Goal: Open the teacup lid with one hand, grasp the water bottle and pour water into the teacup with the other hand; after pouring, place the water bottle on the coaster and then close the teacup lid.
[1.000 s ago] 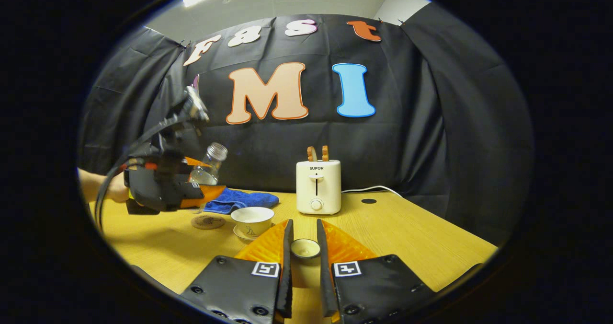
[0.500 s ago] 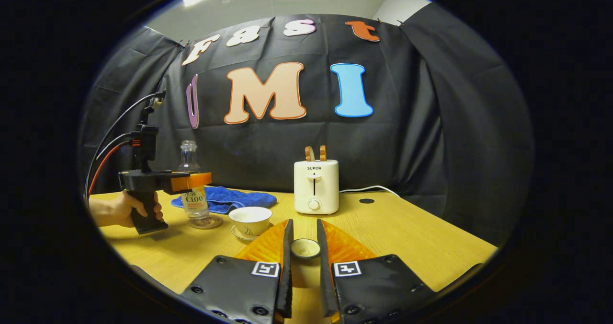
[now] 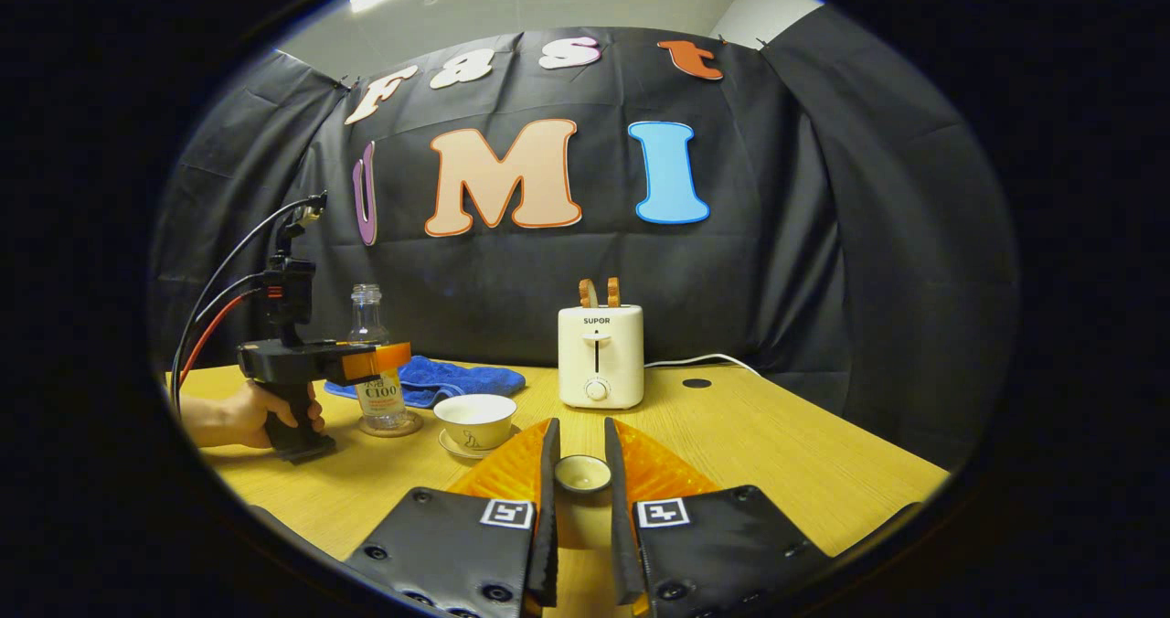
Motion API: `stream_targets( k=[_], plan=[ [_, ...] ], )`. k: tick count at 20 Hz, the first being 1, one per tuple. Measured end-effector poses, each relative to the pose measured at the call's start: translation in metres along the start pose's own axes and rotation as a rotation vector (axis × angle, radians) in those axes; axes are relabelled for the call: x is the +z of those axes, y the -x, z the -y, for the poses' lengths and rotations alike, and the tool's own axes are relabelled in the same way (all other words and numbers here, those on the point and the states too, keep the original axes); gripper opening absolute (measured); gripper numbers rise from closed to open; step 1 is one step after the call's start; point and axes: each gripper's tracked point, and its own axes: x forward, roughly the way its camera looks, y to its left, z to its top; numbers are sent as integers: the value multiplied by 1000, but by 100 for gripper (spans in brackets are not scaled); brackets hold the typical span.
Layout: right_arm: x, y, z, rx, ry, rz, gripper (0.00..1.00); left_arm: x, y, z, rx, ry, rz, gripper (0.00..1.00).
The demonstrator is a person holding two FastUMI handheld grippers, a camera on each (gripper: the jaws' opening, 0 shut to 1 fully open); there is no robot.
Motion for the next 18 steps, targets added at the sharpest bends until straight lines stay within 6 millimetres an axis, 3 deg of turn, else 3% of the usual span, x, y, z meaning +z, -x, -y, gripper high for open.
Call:
stream_targets(
  k=[10, 11, 14, 16, 18],
  plan=[
    [1, 0, 1, -8, 0, 2, 27, -2, -3, 4, 2, -56, 24, 71],
    [1, 0, 0, -6, 0, 2, 27, -5, 4, 2, -1, -54, 3, 71],
    [0, -2, -7, 18, -1, 0, 27, -5, 2, -3, 31, -48, 11, 77],
    [-1, -4, -12, 29, -2, 0, 27, -6, 6, -5, 39, -42, 1, 96],
    [-1, -8, -20, 46, -2, -1, 27, -5, 10, -5, 38, -41, 1, 94]
  ],
)
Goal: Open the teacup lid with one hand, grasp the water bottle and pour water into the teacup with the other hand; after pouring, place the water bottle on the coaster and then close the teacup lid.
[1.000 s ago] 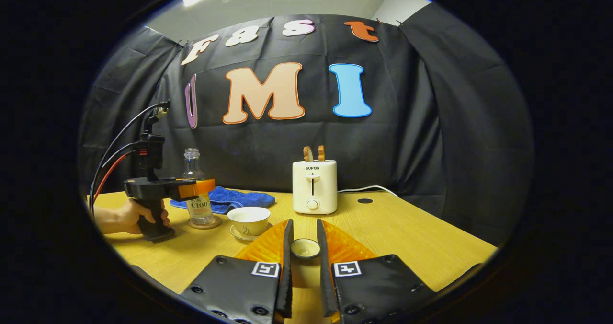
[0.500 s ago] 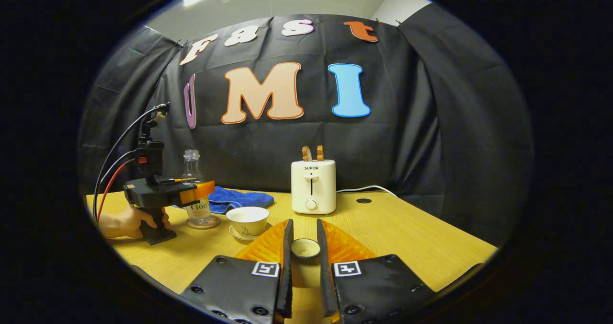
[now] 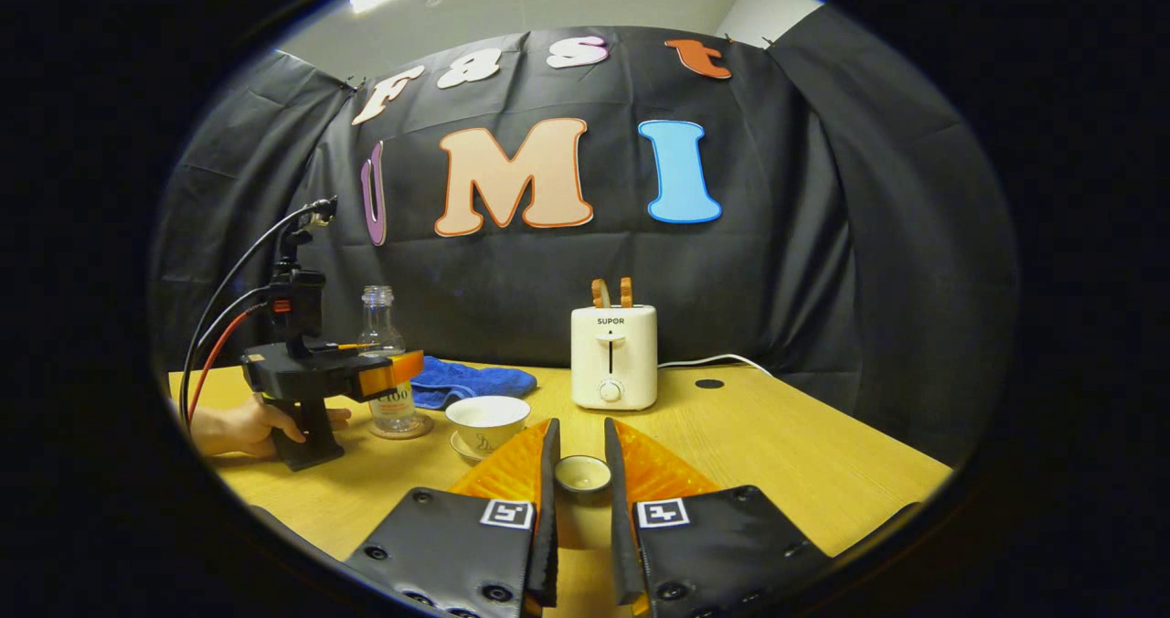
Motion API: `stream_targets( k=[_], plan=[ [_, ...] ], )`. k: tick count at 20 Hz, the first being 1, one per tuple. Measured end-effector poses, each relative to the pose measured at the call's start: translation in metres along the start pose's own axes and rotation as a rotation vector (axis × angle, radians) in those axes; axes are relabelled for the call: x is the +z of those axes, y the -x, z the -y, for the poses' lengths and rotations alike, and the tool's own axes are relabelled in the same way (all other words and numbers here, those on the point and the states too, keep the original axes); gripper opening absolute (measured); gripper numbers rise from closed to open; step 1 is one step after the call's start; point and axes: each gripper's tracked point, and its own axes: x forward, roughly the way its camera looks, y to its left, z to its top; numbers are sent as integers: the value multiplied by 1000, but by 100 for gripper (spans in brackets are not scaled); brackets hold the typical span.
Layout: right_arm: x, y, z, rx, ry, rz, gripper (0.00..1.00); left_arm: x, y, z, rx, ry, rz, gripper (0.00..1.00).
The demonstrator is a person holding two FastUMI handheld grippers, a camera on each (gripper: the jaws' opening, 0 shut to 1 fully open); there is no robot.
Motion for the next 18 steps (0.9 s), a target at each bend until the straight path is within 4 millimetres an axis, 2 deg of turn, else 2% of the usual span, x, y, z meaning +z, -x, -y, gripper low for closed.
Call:
stream_targets(
  k=[3, 5, 10, 14, 18],
  plan=[
    [-1, -9, -13, 29, -1, -2, 27, 1, 16, -6, 19, 0, -8, 94],
    [-3, -16, -23, 44, -1, -6, 27, 4, 37, -8, 22, -2, -2, 95],
    [-5, -36, -43, 42, -2, -10, 27, 7, 109, -17, 31, 1, 6, 94],
    [-7, -55, -63, 45, 0, -14, 27, 8, 148, -25, 40, -1, 5, 95],
    [-9, -85, -78, 43, 4, -24, 27, 10, 175, -28, 32, -3, 9, 94]
  ],
)
